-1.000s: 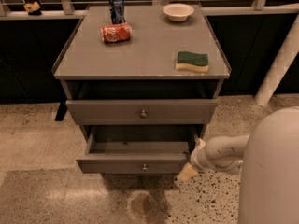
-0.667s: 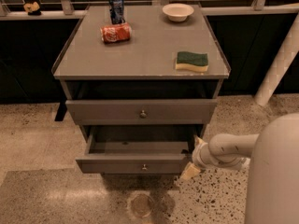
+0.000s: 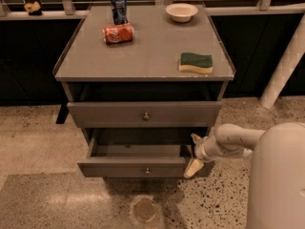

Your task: Open middle drawer

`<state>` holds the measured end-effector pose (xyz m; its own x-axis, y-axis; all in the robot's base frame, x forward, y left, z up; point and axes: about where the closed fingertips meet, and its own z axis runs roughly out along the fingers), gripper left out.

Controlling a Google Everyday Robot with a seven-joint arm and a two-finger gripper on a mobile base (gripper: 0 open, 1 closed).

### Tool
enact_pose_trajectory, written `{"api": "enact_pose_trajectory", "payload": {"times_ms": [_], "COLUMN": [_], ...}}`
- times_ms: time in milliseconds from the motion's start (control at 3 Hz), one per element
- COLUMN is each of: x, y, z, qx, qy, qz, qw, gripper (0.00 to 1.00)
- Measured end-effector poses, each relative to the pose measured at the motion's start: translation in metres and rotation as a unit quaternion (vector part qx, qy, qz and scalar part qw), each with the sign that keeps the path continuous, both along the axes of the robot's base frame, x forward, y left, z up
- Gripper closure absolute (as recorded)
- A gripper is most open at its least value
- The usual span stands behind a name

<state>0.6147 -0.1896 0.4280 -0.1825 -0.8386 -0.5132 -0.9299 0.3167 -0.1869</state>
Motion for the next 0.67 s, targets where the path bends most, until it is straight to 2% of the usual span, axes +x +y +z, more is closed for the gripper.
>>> {"api": "enact_pose_trajectory", "payload": {"times_ms": [333,667], "x": [0.0,0.0], "y": [0.0001,0.0001], "z": [0.0,-0.0001], "qx": [0.0,0.0], "qy": [0.0,0.0], "qz": [0.0,0.0], "qw": [1.0,1.0], "gripper": [0.0,0.07]}}
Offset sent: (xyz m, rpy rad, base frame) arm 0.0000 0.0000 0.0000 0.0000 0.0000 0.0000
